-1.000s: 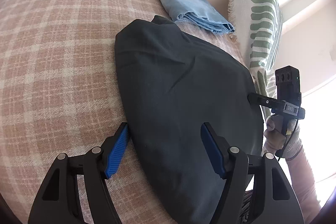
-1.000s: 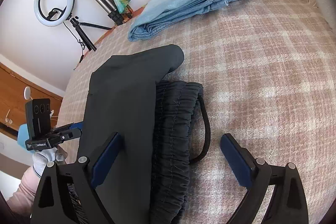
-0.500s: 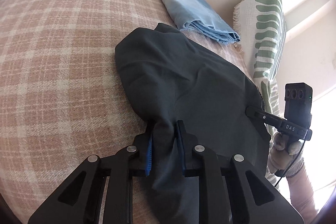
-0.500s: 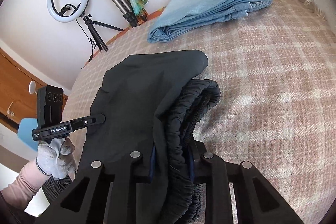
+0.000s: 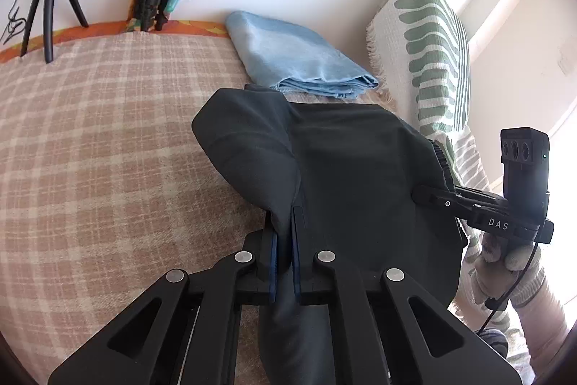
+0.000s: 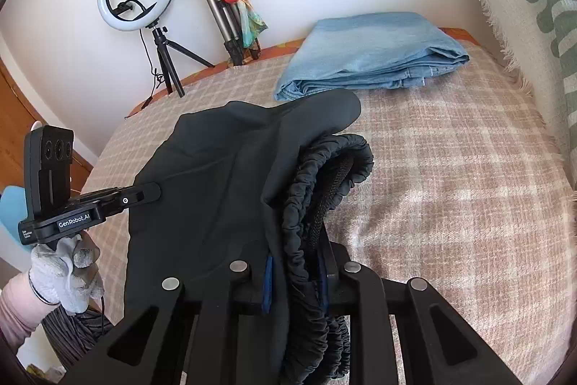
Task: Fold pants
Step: 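Lift the folded trousers with both tools and carry them toward the patterned pillow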
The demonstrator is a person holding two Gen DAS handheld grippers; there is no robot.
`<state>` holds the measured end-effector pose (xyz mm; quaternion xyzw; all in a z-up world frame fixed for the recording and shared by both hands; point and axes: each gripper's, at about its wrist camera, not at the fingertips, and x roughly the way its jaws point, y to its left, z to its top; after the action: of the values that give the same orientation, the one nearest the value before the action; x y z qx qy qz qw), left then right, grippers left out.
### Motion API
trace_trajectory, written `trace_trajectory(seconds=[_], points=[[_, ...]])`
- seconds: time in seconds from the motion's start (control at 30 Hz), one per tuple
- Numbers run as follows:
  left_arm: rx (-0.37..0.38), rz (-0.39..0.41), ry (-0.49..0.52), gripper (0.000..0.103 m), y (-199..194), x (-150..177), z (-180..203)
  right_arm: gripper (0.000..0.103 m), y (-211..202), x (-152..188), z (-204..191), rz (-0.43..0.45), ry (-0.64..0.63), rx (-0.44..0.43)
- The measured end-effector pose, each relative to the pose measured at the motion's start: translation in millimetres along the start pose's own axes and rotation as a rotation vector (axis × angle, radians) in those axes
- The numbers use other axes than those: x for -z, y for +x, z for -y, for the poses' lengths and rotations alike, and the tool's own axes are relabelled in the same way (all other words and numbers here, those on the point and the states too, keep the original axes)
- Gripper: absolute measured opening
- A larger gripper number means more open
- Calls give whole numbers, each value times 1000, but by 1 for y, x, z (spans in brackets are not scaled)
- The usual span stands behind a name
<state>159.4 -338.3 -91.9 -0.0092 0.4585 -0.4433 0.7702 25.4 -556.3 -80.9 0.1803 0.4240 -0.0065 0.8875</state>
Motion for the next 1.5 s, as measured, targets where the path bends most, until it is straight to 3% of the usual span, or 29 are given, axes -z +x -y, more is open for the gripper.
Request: trace_trajectory(seconds=[0.13,0.43,0.53,0.57,0.6,0.77,0.8,0.87,1.17,1.5], points=[[-14,24,49,5,-8,-3,11,17,-14,-2,-9,17,-30,24],[-5,-60,-84,5,23,7,-23,18,8,3,3,-43,7,49],[-7,-105,-102,22,31,9,-34,18,15,5,18,-62,50,26],[-11,-126,-115,41,35,10,-38,18,17,6,21,-68,54,25],[-15,-142,-126,48,39,11,-42,18,19,7,23,-70,59,24],[40,-92,-172,45,46,9,-49,19,24,9,29,-77,74,9],[44,-86,-183,39,47,8,-49,19,25,9,29,-79,76,7],[66,-117,-191,10,54,8,-47,19,24,9,28,-79,77,7],[35,-5,-37,6,16,-3,-8,18,-2,5,-2,-5,-6,66],[52,94,25,6,-23,-33,19,18,-52,-25,-28,124,-77,105]])
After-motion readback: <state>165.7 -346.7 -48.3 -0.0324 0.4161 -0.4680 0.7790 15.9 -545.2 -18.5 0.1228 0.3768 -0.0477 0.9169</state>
